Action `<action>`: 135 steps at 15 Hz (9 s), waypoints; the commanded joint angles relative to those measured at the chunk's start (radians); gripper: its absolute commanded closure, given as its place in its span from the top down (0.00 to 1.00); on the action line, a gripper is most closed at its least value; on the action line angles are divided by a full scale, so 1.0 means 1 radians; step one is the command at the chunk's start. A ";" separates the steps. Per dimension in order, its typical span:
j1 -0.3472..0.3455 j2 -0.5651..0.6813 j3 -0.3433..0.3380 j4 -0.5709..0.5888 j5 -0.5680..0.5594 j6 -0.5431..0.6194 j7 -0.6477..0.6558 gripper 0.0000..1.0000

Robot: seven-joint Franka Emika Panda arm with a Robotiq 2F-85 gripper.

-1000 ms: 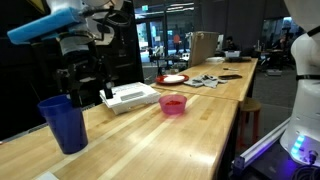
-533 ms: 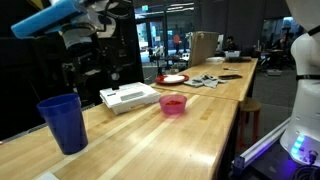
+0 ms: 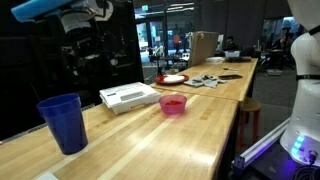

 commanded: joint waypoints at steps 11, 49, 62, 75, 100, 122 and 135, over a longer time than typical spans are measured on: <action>0.045 0.145 -0.039 0.239 -0.061 0.035 -0.198 1.00; 0.060 0.091 0.017 0.010 0.087 0.087 -0.088 0.01; 0.099 -0.192 0.021 -0.256 0.162 0.057 0.429 0.02; 0.020 -0.435 0.056 -0.643 0.376 0.306 0.967 0.02; -1.010 -1.154 0.717 -0.837 0.570 -0.098 0.907 0.07; -0.750 -0.893 0.398 -0.915 -0.226 0.165 0.909 0.02; -0.741 -0.984 0.291 -1.137 -0.209 0.665 0.908 0.02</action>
